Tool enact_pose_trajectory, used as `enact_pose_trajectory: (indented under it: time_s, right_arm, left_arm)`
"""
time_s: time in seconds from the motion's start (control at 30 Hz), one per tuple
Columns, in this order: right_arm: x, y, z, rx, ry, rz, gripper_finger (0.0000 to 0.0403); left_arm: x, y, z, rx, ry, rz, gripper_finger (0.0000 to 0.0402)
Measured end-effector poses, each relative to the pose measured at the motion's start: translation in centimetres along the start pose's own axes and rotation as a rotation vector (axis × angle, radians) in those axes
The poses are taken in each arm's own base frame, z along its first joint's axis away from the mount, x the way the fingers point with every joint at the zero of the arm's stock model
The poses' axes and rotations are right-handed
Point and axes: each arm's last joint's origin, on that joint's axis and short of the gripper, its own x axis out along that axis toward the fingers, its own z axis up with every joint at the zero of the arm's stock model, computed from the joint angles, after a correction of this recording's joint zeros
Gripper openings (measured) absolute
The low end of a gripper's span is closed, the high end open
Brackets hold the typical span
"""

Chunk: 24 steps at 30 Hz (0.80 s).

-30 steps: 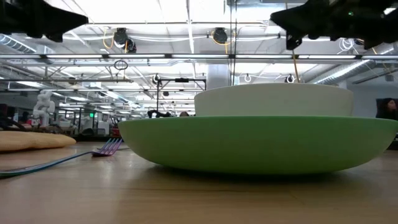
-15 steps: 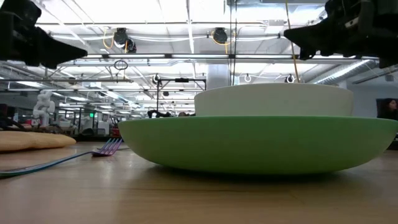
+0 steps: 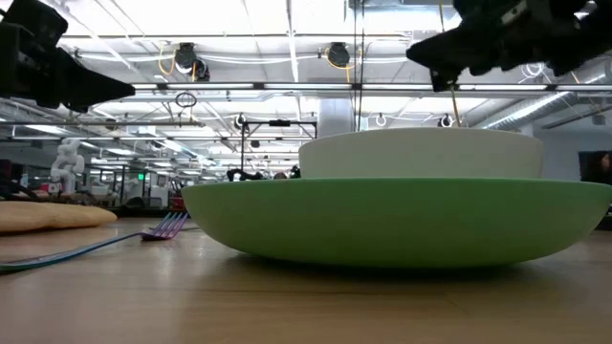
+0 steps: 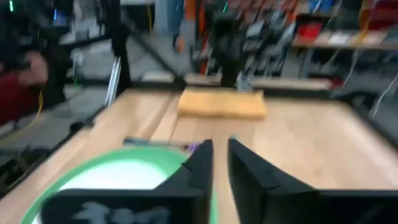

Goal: Set table place
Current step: Adjust the violet fork and white bowl

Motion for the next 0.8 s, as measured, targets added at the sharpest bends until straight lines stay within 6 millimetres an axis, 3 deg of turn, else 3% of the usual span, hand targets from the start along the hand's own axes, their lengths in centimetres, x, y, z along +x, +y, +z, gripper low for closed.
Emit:
enact_pose_trajectory:
  time_s: [0.27, 0.4, 0.6, 0.8]
  right_arm:
    - [3.8, 1.3, 2.1, 0.020, 0.353, 0.035, 0.0168]
    - [6.1, 1.3, 2.3, 0.119, 0.554, -0.026, 0.0217]
    - [8.9, 1.2, 1.8, 0.204, 0.832, -0.060, 0.0230]
    - [10.1, 1.4, 1.7, 0.257, 0.956, -0.079, 0.0231]
  left_arm:
    - [0.2, -0.2, -0.3, -0.010, 0.030, -0.002, 0.0010]
    - [0.3, -0.4, -0.5, -0.004, 0.045, -0.002, 0.0010]
    - [0.4, -0.5, -0.6, -0.003, 0.058, -0.003, 0.0010]
    - [0.4, -0.5, -0.6, -0.013, 0.057, -0.003, 0.0010]
